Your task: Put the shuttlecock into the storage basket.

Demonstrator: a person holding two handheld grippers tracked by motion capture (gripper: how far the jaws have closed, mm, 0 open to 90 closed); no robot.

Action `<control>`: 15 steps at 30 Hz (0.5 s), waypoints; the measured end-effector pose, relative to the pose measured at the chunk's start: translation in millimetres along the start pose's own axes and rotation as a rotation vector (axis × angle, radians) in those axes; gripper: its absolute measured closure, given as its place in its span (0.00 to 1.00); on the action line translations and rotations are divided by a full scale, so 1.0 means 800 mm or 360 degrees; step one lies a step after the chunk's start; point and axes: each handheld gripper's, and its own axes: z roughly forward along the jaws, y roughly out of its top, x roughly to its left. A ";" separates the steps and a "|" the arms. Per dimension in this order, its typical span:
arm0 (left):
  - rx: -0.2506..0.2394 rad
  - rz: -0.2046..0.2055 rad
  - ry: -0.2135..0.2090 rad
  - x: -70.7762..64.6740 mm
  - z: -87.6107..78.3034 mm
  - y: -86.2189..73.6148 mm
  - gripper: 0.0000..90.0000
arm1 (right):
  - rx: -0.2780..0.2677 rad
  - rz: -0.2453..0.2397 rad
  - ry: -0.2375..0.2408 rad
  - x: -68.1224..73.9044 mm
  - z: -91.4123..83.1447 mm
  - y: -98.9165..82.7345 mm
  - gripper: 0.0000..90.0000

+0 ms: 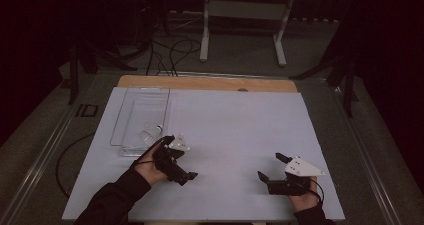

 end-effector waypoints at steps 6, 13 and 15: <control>-0.0055 -0.0015 0.0021 -0.003 -0.011 -0.019 0.00 | -0.0001 -0.0005 0.0004 0.000 0.000 0.000 0.11; -0.0101 -0.0074 0.0020 -0.004 -0.017 -0.037 0.00 | 0.0000 -0.0007 0.0001 0.000 0.000 0.000 0.11; -0.0117 -0.0074 0.0006 -0.004 -0.019 -0.043 0.00 | -0.0001 -0.0007 0.0002 0.000 0.000 0.000 0.11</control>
